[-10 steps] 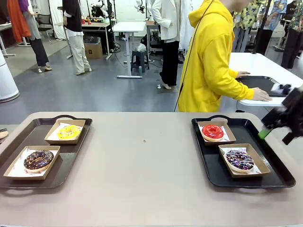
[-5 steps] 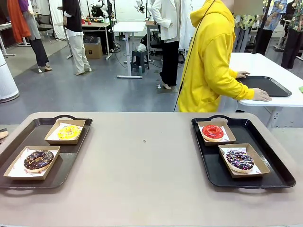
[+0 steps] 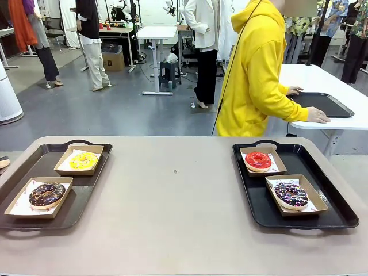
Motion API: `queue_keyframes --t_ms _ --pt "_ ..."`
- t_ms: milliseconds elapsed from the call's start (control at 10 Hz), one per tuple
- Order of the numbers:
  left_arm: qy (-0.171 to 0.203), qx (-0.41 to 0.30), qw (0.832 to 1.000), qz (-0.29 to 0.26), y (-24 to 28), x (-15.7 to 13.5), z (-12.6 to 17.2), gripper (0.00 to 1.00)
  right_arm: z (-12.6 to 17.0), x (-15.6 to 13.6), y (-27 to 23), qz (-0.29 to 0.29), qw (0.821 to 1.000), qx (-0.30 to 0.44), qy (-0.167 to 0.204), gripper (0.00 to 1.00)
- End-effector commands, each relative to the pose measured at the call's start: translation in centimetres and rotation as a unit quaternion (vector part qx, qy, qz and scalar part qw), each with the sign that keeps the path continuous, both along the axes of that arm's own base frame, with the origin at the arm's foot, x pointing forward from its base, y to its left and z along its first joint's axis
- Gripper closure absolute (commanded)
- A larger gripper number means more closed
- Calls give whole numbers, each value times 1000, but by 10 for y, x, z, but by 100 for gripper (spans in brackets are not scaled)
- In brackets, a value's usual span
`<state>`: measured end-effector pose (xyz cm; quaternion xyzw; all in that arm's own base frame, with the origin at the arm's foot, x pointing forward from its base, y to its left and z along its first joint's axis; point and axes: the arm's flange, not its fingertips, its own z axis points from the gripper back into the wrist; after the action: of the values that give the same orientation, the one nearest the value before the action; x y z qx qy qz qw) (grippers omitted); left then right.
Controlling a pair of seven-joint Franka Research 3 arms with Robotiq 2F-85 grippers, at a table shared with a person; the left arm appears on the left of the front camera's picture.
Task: Individually package the donuts and arrange them on the tray.
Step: Place the picked Paper togo box on the Handle tray.
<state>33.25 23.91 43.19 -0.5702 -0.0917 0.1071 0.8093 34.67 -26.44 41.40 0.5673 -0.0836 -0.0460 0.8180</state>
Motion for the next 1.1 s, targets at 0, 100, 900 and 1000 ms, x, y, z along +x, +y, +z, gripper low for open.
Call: queue_keyframes --t_ms 0,100,900,1000 --pt "-3 -1 1000 0 0 -2 2 2 0 10 -6 -18 999 13 -26 0" --pt "-3 -1 1000 0 0 -2 2 2 0 0 0 0 1000 0 0 0" --pt "-3 -1 1000 0 0 -2 2 2 0 0 0 0 1000 0 0 0" --pt "-3 -1 1000 0 0 -2 2 2 0 0 0 0 1000 0 0 0"
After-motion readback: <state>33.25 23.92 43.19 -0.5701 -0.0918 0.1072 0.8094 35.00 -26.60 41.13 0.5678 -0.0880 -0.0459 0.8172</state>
